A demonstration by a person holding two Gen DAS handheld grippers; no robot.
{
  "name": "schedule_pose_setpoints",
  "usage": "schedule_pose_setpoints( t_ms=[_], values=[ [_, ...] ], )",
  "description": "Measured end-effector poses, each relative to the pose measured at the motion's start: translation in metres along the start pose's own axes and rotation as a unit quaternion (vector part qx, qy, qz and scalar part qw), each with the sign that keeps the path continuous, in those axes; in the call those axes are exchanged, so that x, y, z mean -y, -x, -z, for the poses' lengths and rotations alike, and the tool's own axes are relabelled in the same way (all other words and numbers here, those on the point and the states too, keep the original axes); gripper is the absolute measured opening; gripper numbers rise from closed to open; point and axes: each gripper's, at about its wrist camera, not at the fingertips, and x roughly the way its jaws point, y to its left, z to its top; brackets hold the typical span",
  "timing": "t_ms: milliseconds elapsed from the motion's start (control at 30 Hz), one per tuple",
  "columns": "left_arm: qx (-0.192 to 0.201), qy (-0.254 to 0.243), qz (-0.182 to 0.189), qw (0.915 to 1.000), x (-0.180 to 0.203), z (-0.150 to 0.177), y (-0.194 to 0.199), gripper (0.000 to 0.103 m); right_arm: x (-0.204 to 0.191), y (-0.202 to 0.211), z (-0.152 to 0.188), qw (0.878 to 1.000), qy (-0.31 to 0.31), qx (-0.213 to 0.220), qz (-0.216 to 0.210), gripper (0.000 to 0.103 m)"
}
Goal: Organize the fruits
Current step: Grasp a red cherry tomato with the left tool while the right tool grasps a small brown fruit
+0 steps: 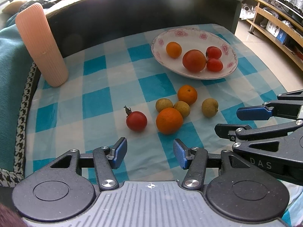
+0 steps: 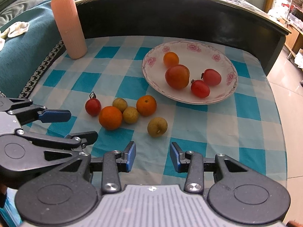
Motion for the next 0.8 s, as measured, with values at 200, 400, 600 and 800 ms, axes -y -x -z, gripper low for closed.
schedule_pose_setpoints(
  t_ms=[200,400,600,800],
  values=[
    [-0.004,-0.002,-0.002,1.0,-0.001,0.002,-0.002,0.062,-0.002,-0.003,0.001,1.0,0.005,-0.005,0.0,0.053],
    [-0.004,-0.003,-0.003,1.0,-0.002,0.003,-0.002,0.062,-0.003,-0.004,0.001,1.0,0.006,-0.006,0.0,0.053],
    [-0.002,0.001,-0.003,1.0,-0.005,0.002,-0.002,0.066,-0.001,-0.007,-0.002,1.0,0.002,-0.01,-0.01,0.053],
    [0.007,0.006,0.002,1.0,-0.01,0.001,0.0,0.073,0.015,-0.004,-0.009,1.0,-0.017,0.002,-0.011,0.053]
  ],
)
